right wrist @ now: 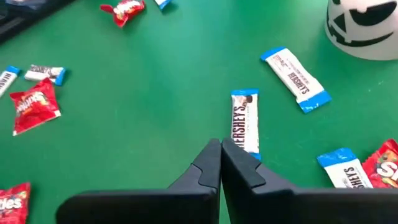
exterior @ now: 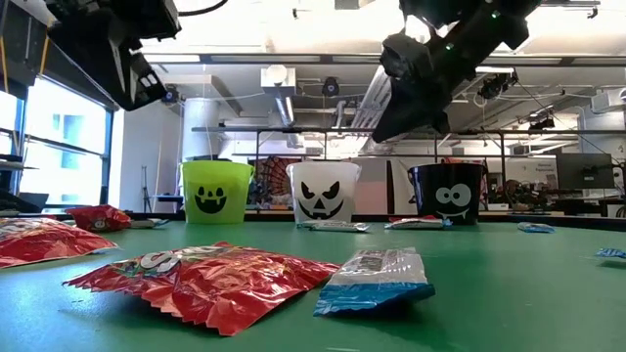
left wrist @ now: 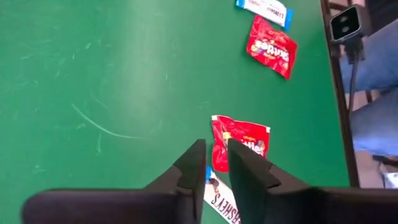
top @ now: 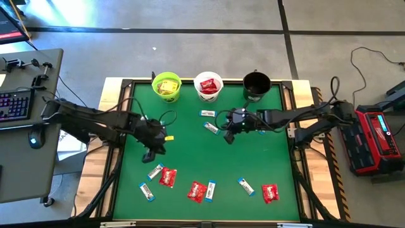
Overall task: Sort candy by brand, put in halloween buckets
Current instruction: Put the red candy into the white bucket
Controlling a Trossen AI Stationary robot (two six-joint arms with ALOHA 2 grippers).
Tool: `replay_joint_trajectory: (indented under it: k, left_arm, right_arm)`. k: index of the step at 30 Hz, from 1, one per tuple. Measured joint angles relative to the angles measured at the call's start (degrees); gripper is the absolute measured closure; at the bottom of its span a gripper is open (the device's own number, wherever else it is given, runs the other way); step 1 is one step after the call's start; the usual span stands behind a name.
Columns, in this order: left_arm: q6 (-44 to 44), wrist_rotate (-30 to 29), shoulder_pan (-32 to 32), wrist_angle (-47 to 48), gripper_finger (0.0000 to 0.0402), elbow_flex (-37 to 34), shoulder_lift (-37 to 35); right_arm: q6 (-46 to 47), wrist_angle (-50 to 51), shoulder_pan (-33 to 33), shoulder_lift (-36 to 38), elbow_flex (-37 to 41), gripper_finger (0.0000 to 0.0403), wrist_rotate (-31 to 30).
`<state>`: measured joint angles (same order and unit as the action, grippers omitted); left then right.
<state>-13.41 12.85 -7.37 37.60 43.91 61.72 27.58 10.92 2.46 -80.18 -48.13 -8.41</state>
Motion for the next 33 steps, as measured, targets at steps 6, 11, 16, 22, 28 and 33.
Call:
replay_joint_trajectory:
  k: [6, 11, 16, 22, 28, 33]
  left_arm:
    - [0.02, -1.41, -2.24, -1.74, 0.0296, 0.03, 3.54]
    - [0.07, -1.44, -4.1, -1.38, 0.0266, 0.03, 6.67]
    - [0.08, -1.46, -5.26, -1.38, 0.0247, 0.03, 9.06]
    - [1.64, 0.11, -8.0, -1.52, 0.0234, 0.03, 11.85]
    - [3.55, -0.01, -11.66, -5.74, 0.0233, 0.03, 15.86]
    - [3.63, -0.93, -13.27, -7.89, 0.0233, 0.03, 19.48]
  right_arm:
    - [-0.17, -1.31, -0.38, -0.02, 0.28, 0.0403, -0.02]
    - [-0.16, -2.3, -0.37, -0.04, 0.28, 0.0403, -0.02]
    - [0.64, -2.39, -0.37, -0.04, 0.28, 0.0403, -0.02]
    - [0.56, -2.47, -0.37, -0.06, 0.28, 0.0403, -0.02]
    - [0.51, -2.56, -0.37, -0.06, 0.28, 0.0403, -0.02]
    - [0.6, -2.63, -0.37, -0.06, 0.28, 0.0403, -0.02]
